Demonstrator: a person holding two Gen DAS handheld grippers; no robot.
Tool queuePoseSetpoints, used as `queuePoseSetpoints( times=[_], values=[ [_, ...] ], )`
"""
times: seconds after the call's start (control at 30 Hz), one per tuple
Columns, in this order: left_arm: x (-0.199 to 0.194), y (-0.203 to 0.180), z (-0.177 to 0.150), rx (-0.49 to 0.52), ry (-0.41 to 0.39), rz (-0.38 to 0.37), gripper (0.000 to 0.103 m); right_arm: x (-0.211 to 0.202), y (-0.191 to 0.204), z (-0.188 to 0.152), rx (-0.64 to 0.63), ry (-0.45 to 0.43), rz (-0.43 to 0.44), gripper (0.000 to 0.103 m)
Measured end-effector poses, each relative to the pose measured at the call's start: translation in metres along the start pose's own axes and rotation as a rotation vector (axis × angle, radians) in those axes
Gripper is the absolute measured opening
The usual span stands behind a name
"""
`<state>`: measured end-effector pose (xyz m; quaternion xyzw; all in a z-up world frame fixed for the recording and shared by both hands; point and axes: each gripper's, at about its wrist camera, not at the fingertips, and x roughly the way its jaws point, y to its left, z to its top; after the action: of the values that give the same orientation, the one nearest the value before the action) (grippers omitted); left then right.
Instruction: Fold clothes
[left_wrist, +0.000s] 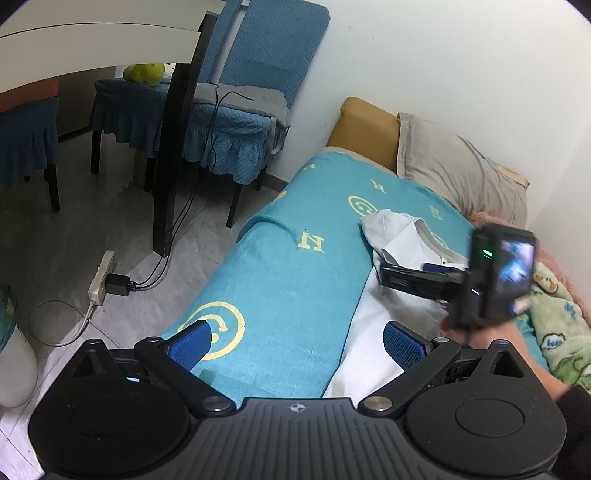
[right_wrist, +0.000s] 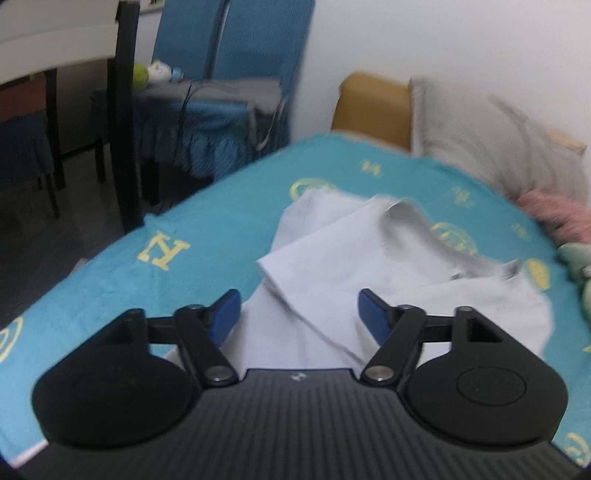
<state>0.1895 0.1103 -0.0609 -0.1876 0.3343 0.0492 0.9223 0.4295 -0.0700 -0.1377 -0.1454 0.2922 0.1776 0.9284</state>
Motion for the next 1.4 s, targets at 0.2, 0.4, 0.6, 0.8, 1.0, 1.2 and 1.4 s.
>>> queuePoseSetpoints(
  times=[0.2,0.4,0.6,0.8,1.0,1.2,1.4],
  values=[
    [0.005,0.006,0.004,-0.011,0.004,0.013,0.101,0.005,-0.016,0.008,0.075,-0.008,-0.032,0.009],
    [0.0,0.008,0.004,-0.009,-0.001,0.005,0.101,-0.015,-0.048,0.017,0.169,-0.093,-0.033,0.007],
    [0.007,0.001,0.0,0.012,0.02,0.002,0.101,-0.018,-0.094,0.019,0.351,-0.132,0.003,0.007],
    [0.015,-0.007,-0.006,0.039,0.043,0.005,0.101,-0.012,-0.128,0.02,0.44,-0.189,-0.021,0.004],
    [0.02,-0.016,-0.012,0.077,0.046,0.011,0.101,0.006,-0.169,0.03,0.437,-0.182,-0.227,0.004],
    [0.035,-0.028,-0.017,0.126,0.065,0.037,0.1,0.032,-0.187,0.013,0.467,-0.021,-0.185,0.007],
    [0.032,-0.04,-0.024,0.164,0.06,0.033,0.1,-0.019,-0.162,-0.006,0.48,0.002,-0.091,0.074]
  ],
)
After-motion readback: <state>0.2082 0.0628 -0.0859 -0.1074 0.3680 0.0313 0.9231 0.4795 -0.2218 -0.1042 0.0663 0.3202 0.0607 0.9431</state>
